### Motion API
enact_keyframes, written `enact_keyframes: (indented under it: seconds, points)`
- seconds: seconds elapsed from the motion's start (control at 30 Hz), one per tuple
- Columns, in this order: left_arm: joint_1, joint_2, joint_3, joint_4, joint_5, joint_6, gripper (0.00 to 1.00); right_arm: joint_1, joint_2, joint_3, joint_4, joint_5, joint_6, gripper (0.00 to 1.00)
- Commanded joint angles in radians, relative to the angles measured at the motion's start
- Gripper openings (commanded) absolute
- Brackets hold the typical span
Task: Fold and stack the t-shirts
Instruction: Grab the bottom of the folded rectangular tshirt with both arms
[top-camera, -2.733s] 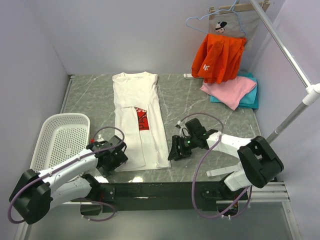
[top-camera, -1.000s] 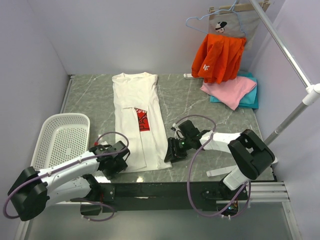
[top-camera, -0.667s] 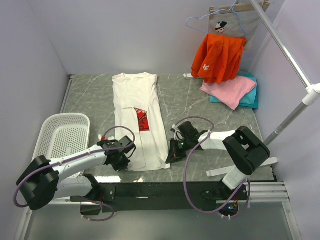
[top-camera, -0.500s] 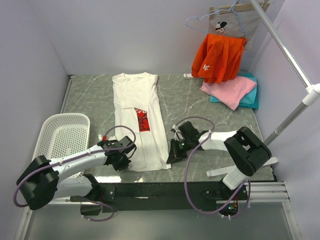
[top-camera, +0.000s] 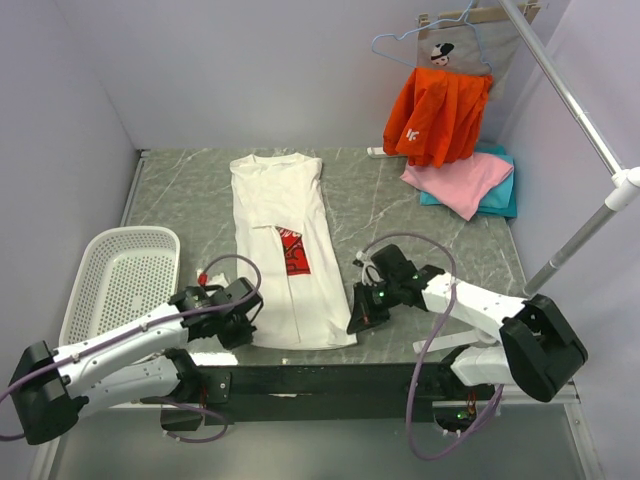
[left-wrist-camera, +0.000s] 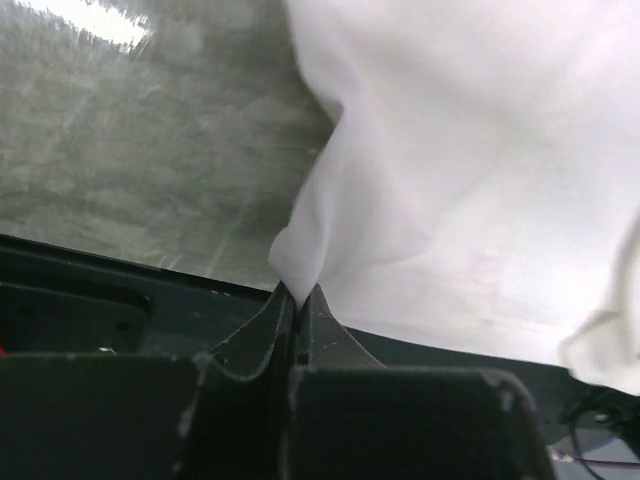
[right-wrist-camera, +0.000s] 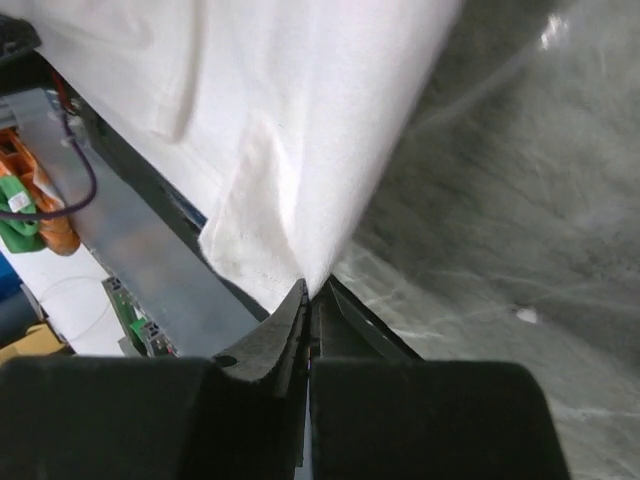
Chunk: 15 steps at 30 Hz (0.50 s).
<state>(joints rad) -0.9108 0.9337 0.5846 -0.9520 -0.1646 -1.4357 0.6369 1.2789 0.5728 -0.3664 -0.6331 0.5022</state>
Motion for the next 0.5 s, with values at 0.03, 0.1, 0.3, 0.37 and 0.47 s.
enact_keyframes:
  seconds: [0.03, 0.1, 0.3, 0.37, 0.47]
  points:
    - [-0.003, 0.045, 0.204, -0.112, -0.188, -0.026, 0.01, -0.02, 0.054, 0.243, -0.083, 0.061, -0.103, 0.0]
    - [0.001, 0.1, 0.269, -0.12, -0.28, -0.034, 0.01, -0.04, 0.126, 0.336, -0.085, 0.069, -0.138, 0.0]
    - [0.1, 0.237, 0.353, 0.002, -0.385, 0.061, 0.01, -0.144, 0.362, 0.553, -0.086, 0.001, -0.206, 0.0]
    - [0.15, 0.281, 0.362, 0.094, -0.38, 0.11, 0.01, -0.163, 0.428, 0.622, -0.103, -0.017, -0.22, 0.0]
    - [0.257, 0.351, 0.391, 0.177, -0.394, 0.236, 0.01, -0.183, 0.559, 0.76, -0.152, -0.042, -0.254, 0.0]
